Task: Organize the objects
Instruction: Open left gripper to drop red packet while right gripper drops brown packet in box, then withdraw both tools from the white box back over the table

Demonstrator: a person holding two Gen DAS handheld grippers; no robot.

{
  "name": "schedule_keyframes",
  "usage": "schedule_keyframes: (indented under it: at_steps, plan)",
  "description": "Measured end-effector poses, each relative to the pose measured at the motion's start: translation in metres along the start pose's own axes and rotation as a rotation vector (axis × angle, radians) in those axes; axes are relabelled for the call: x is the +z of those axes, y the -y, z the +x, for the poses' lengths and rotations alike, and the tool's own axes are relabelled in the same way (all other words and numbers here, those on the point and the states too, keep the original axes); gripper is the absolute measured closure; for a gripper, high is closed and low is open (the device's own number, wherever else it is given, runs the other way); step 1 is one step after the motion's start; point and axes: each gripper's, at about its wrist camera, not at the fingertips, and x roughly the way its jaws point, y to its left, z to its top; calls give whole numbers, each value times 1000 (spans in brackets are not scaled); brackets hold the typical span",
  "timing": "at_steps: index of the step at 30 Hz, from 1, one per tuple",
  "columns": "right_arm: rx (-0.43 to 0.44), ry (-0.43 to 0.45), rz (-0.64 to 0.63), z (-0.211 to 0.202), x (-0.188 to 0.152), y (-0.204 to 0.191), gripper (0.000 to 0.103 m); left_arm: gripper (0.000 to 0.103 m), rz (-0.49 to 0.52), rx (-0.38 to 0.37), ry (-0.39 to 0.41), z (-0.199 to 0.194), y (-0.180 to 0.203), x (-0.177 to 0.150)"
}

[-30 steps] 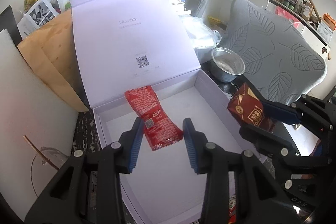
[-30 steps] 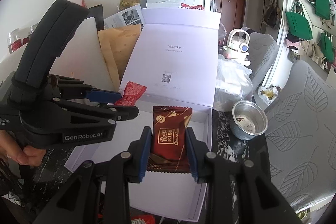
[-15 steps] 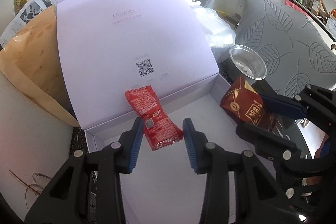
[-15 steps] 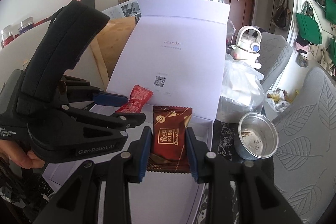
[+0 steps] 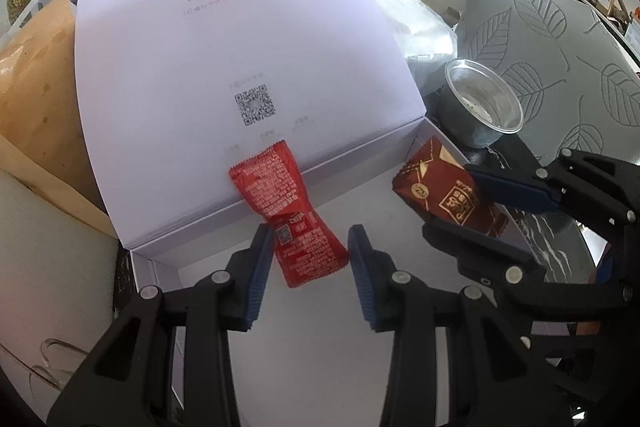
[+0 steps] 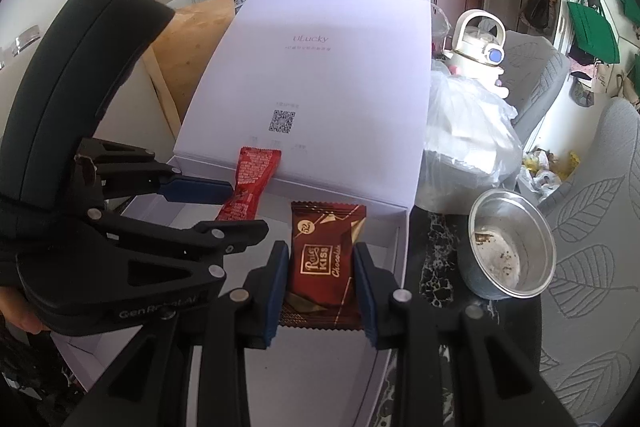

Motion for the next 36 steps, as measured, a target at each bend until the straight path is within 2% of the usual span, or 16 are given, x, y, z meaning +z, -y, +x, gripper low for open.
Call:
schedule_keyframes:
  at_steps: [7, 12, 14, 16, 20, 28, 36]
  plan:
    - [-7, -14, 6, 7, -3, 0, 70, 66, -9, 4, -36, 13, 0, -1]
    - [-19, -19, 16, 5, -2, 2, 68, 63, -23, 31, -21, 6, 0, 0]
    - [-35, -16, 16, 2, -1, 3, 55, 55, -30, 40, -27, 4, 0, 0]
    - [-58, -11, 18, -3, 0, 3, 50, 51, -34, 48, -23, 0, -1, 0]
    - [-81, 6, 11, -16, 2, 1, 50, 45, -37, 65, 2, -14, 0, 0]
    - [-131, 45, -4, -48, 11, -6, 50, 45, -54, 60, 57, -52, -3, 0]
    - [-170, 98, -11, -91, 16, -20, 50, 45, -55, 59, 137, -107, -3, -7]
